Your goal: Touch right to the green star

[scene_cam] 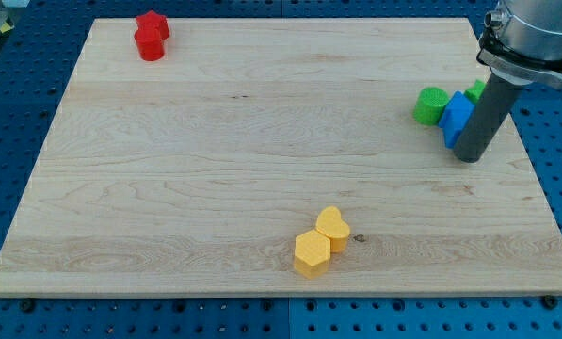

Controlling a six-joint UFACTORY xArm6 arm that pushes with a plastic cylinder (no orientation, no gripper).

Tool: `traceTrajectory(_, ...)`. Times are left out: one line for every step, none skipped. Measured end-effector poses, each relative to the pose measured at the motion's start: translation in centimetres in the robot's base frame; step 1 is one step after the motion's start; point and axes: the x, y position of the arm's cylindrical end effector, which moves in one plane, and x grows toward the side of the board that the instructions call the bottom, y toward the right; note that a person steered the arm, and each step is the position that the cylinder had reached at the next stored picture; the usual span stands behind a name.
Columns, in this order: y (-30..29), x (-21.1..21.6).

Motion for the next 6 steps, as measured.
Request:
traceTrajectory(1.0,-0.3)
traceTrajectory(3.9,1.7)
traceTrajectory(7.8,0.7)
traceTrajectory(10.0,-2.9)
traceTrajectory(10.1,-6.7)
traceTrajectory(8.3,-8.2)
